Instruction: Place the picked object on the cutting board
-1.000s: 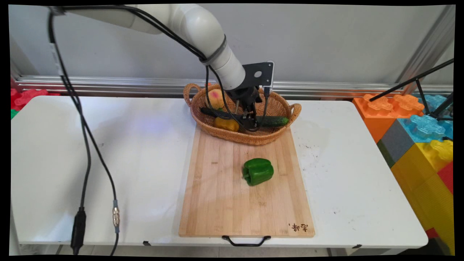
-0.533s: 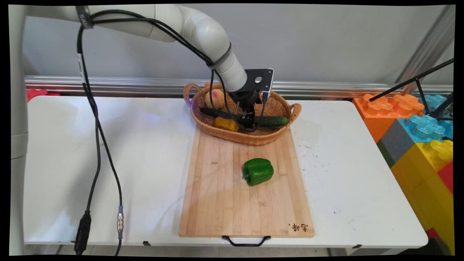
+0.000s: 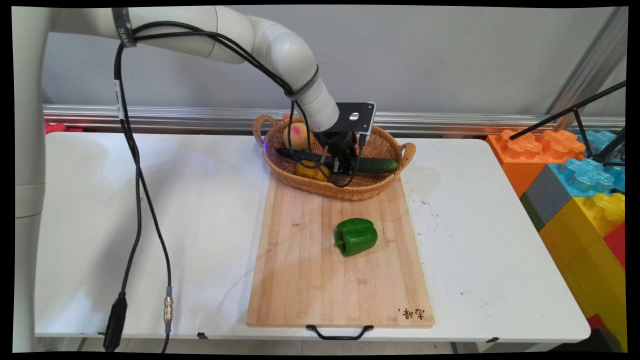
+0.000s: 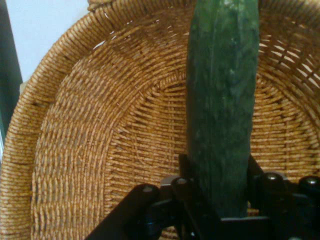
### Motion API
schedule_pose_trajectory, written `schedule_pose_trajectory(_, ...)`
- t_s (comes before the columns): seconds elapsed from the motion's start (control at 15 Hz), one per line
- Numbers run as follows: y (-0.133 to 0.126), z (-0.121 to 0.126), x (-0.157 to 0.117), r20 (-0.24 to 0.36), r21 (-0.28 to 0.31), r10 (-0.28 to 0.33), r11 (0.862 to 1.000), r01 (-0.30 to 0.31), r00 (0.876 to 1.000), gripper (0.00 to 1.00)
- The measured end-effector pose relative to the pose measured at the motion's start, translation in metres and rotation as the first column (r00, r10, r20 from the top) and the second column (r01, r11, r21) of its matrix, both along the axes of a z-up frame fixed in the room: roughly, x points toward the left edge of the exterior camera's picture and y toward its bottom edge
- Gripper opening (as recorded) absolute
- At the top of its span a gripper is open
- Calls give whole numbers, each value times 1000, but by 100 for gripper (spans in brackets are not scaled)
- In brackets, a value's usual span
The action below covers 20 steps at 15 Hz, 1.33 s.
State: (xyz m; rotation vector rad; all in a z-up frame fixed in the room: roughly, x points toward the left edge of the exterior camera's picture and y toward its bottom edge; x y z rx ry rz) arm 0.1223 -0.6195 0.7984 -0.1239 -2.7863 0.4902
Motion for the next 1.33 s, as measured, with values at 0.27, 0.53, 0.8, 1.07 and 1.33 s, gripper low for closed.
schedule_pose_trajectory(0.27, 4, 7, 1, -14, -4, 11, 1000, -11, 1000, 0)
schedule_pose_trajectory(0.53, 15, 38, -3, -64, -62, 31, 997, -35, 997, 0)
schedule_pose_trajectory(0.8, 35, 73, -9, -104, -107, 34, 993, -45, 994, 0)
schedule_pose_trajectory(1.07, 68, 107, -19, -142, -109, 27, 993, -43, 990, 0)
schedule_pose_trajectory(1.33, 121, 139, -31, -180, -31, 47, 998, -54, 983, 0)
